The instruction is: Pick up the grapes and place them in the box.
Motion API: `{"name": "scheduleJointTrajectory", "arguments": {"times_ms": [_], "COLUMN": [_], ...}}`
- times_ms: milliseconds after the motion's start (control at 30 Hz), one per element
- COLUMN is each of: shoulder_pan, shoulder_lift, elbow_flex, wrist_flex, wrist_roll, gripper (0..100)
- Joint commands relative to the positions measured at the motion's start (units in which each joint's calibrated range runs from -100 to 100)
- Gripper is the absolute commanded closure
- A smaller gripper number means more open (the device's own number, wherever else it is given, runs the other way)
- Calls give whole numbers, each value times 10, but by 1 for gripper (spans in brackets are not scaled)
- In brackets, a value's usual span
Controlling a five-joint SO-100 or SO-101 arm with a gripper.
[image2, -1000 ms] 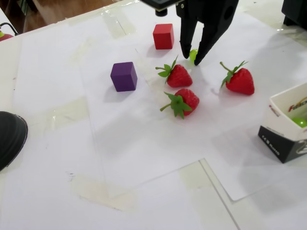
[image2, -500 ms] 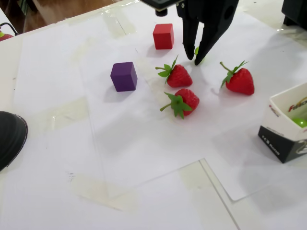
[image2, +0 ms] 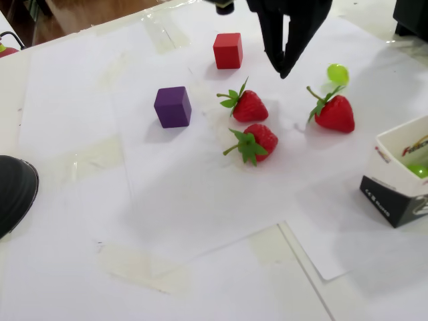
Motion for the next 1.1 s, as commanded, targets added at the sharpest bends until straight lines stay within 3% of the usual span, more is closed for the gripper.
{"name": "scheduleJointTrajectory", "arguments": {"times_ms": [0, 200, 367, 633, 833, 1067], "shoulder_pan": [-8, -19, -64, -123, -120, -106], "shoulder_lift": [-54, -69, -91, -106, -103, -103], "elbow_flex": [-54, -64, -75, -21, 79, 139], "wrist_flex": [73, 209, 224, 148, 20, -44], "wrist_roll": [-1, -35, -54, -78, -71, -72], "gripper": [100, 93, 86, 81, 78, 78]}}
